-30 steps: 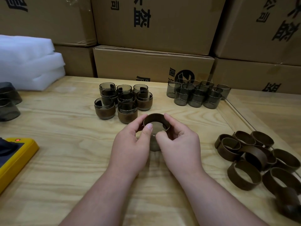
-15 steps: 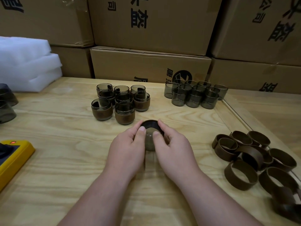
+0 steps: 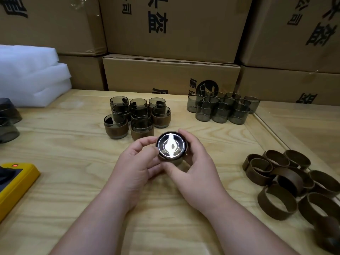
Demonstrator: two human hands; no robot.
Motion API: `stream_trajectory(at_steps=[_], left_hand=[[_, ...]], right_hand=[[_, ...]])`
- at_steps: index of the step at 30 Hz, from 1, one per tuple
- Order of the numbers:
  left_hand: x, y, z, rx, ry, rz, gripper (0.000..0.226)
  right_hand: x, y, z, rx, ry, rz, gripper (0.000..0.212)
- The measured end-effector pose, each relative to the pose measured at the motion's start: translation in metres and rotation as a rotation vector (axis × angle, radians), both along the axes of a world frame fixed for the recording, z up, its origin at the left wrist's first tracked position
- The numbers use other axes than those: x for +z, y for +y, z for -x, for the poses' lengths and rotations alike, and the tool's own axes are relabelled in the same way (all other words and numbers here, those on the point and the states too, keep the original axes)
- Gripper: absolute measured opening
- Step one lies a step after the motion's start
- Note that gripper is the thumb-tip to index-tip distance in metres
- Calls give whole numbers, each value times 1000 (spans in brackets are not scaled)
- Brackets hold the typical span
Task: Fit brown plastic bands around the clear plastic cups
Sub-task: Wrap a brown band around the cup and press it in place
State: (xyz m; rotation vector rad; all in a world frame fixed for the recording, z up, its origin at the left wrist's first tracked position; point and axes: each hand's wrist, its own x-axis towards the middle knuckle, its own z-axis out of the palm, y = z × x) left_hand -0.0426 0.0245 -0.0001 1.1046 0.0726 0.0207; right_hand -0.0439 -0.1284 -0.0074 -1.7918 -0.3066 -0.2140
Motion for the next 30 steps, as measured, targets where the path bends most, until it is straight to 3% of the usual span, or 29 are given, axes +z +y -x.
stream_trajectory(at_steps=[7,13,22,30], left_hand=[[1,-5,2,-19,3,31,42],[3,-8,7,-97,36,-75,34],[4,-7,5,-98,27,-99,51],[4,-7,6,-80,11,-131,49]], right_hand=[[10,-1,-3,-71,182,-327,25],[19,-5,-1,-71,224,-467,31],[20,-4,-4,-69,264,-528,31],[19,-5,-6,-44,294,-558,29]])
